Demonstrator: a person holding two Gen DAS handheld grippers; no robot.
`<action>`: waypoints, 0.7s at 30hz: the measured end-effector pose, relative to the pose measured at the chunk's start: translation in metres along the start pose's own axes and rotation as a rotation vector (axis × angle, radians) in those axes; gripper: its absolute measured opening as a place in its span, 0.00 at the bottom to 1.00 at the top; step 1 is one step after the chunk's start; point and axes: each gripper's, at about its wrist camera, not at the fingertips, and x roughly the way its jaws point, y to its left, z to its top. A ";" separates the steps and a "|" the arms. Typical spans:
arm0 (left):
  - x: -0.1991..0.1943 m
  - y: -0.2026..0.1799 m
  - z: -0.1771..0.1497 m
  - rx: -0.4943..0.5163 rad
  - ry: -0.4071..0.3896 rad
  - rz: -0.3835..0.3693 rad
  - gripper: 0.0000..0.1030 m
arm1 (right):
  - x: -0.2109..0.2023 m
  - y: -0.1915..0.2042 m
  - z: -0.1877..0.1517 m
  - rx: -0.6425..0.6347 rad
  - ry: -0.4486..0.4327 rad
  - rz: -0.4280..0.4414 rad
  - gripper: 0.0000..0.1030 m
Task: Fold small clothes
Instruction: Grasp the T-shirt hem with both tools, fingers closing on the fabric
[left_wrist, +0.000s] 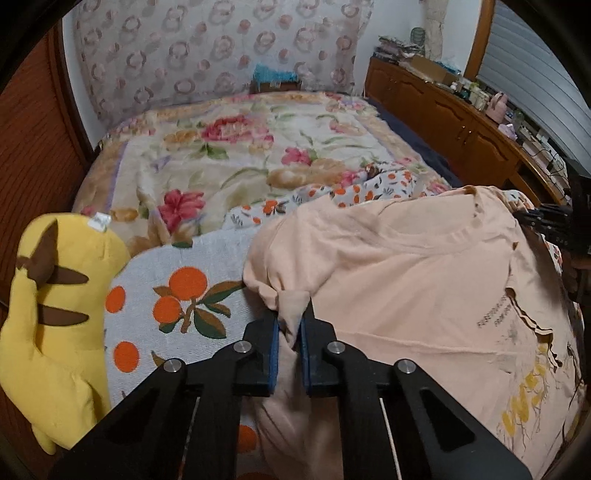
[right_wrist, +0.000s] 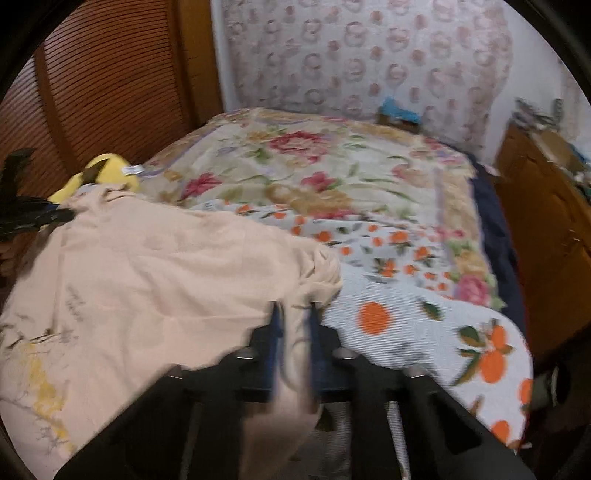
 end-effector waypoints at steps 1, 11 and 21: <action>-0.010 -0.005 -0.001 0.003 -0.026 0.011 0.09 | -0.002 0.003 0.000 -0.009 -0.010 -0.017 0.08; -0.116 -0.040 -0.036 0.022 -0.202 -0.006 0.09 | -0.093 0.017 -0.026 0.025 -0.206 -0.045 0.07; -0.194 -0.062 -0.124 0.028 -0.300 -0.015 0.09 | -0.176 0.042 -0.129 0.048 -0.282 -0.024 0.07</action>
